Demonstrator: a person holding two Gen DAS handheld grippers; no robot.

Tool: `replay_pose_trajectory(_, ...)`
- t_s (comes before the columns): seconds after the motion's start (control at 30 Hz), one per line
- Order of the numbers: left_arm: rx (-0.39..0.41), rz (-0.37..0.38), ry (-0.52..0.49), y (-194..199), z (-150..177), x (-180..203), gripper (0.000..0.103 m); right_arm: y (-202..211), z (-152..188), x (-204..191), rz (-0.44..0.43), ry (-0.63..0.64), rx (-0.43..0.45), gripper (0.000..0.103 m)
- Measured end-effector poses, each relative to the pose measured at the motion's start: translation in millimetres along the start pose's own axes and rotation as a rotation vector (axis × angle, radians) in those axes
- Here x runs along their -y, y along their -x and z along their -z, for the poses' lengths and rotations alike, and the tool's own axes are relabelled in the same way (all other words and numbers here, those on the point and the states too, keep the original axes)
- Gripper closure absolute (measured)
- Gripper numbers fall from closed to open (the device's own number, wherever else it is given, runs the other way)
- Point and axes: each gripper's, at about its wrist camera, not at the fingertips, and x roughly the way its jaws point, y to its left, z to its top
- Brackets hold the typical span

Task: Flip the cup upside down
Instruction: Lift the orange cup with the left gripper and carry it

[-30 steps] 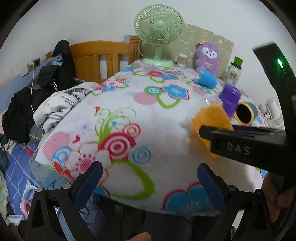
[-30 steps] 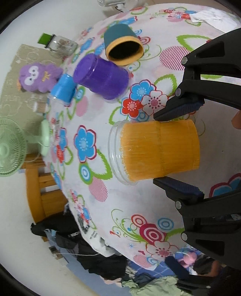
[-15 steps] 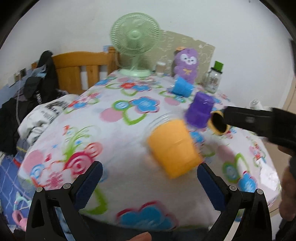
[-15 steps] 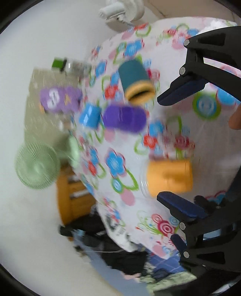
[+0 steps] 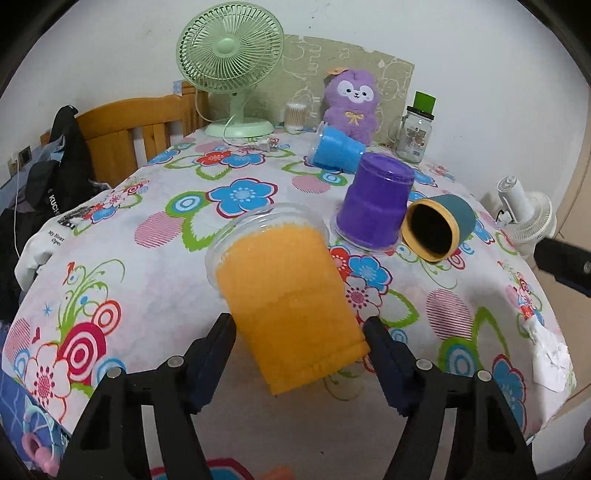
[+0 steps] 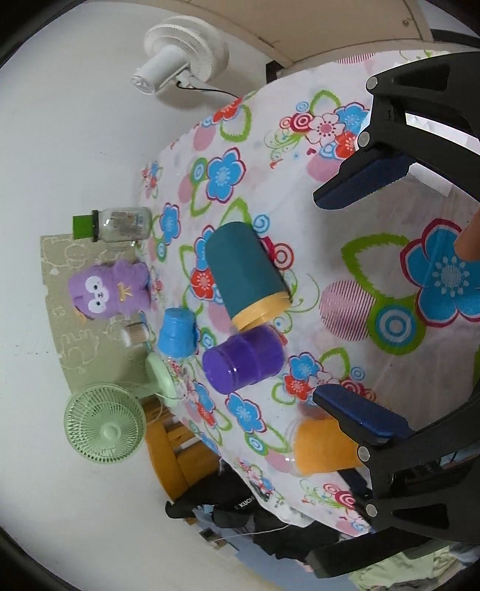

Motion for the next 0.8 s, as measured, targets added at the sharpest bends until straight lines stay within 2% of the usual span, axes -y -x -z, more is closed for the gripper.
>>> replay_pose_trajectory(0.1,0.029,-0.013,0.0,8.3,-4.0,-3.4,0.031,-2.0,0.1,0.2,-0.012,0.001,-0.001,0.006)
replay_pose_trajectory(0.2,0.06,-0.023,-0.018,22.9,-10.9,-5.9,0.036,-2.5,-0.5,-0.9,-0.022,-0.004,0.005,0.006)
replay_pose_trajectory(0.37,0.116,-0.037,-0.025,43.6,-21.6,-11.7,0.038,-3.0,-0.8,-10.2,-0.048,0.008,0.008,0.006)
replay_pose_trajectory(0.5,0.091,-0.039,-0.042,40.2,-19.8,-12.9,0.038,-1.7,-0.3,-15.7,-0.05,0.019,0.009,0.006)
replay_pose_trajectory(0.57,0.07,-0.041,-0.045,35.1,-13.4,-11.4,0.028,0.0,0.6,-16.0,-0.045,0.021,0.01,0.006)
replay_pose_trajectory(0.63,0.053,-0.038,-0.053,30.5,-6.6,-9.3,0.009,1.0,1.2,-14.1,-0.038,0.017,0.011,0.006)
replay_pose_trajectory(0.7,0.054,-0.031,-0.063,27.5,-2.4,-6.4,0.004,0.8,2.5,-11.6,-0.029,0.012,0.008,0.006)
replay_pose_trajectory(0.8,0.043,-0.035,-0.097,18.8,0.4,-0.3,0.003,-1.0,4.1,-8.9,-0.021,0.007,0.0,0.006)
